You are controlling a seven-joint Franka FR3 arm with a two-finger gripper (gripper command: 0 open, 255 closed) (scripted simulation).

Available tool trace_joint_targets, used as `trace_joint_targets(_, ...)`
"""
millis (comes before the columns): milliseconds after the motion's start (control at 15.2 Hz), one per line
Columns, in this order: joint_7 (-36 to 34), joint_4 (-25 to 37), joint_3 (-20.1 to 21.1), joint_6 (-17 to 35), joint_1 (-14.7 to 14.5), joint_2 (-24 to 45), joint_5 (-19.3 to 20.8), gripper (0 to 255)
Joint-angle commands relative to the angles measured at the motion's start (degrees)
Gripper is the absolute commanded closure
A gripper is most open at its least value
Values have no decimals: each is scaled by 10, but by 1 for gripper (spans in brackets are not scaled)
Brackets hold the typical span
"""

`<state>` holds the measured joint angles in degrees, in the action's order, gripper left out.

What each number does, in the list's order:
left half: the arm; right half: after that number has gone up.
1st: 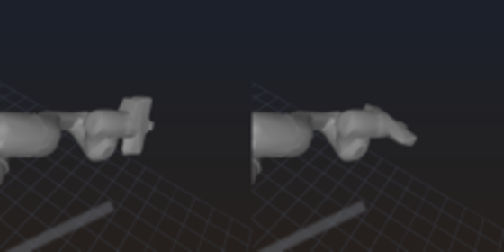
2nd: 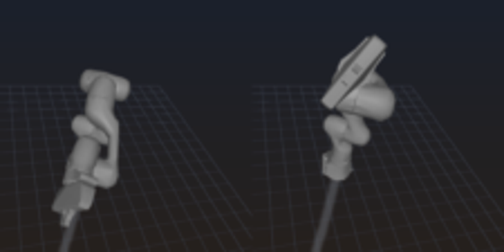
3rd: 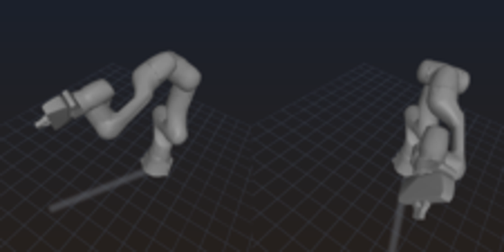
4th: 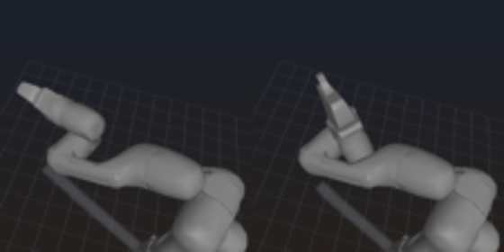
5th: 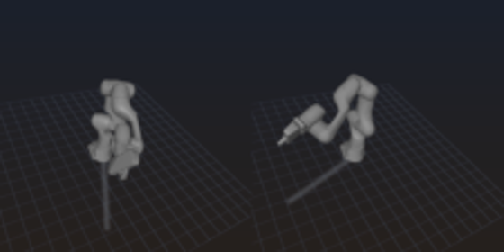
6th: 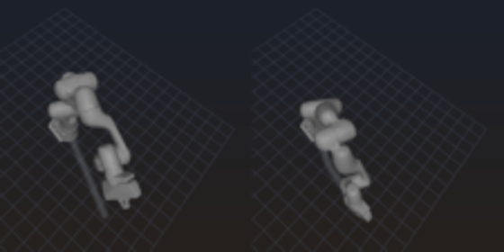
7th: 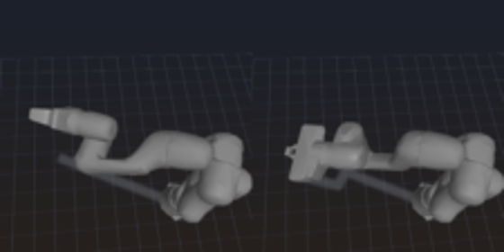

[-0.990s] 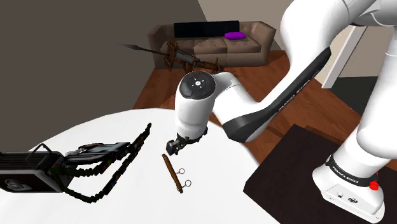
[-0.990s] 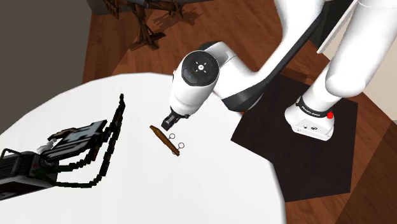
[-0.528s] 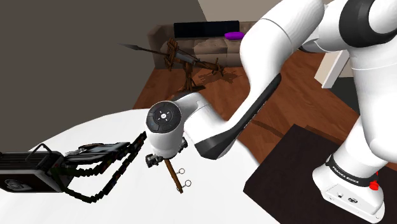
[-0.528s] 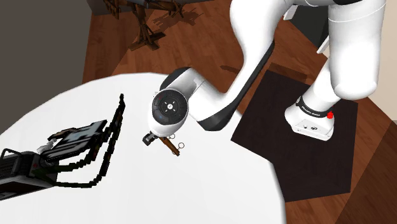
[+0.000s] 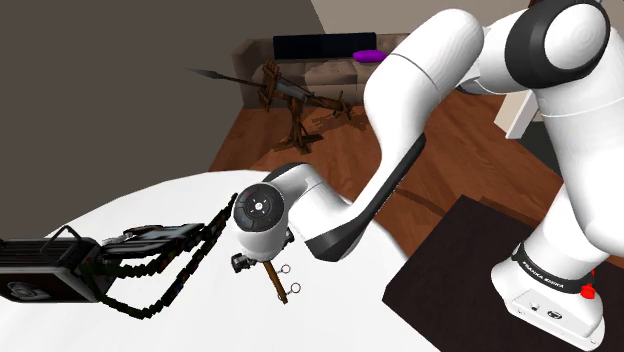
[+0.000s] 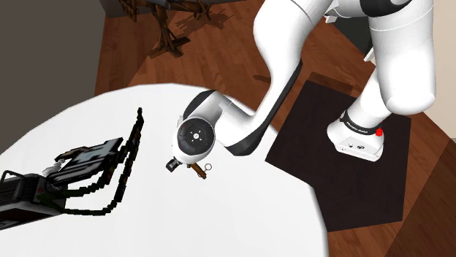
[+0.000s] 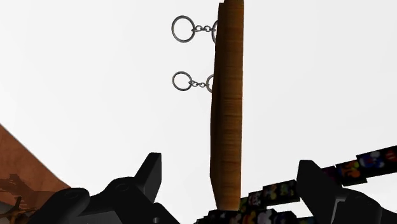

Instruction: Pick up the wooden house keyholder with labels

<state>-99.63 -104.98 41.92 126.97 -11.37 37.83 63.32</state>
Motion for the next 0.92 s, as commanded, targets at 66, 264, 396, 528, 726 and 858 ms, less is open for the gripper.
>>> trace_joint_targets(66,-4,-2,-2,2,-1,2,4,255)
trace_joint_targets(264,-4,-2,-2,2,-1,2,3,255)
trace_joint_targets(396,-4,-2,-2,2,-1,2,3,255)
trace_joint_targets(528,-4,-2,-2,2,-2,2,3,255)
trace_joint_targets(726,0,-2,2,-1,1,-3,-2,255)
trace_joint_targets(858,9,-3,9,-6,6,-13,-12,255)
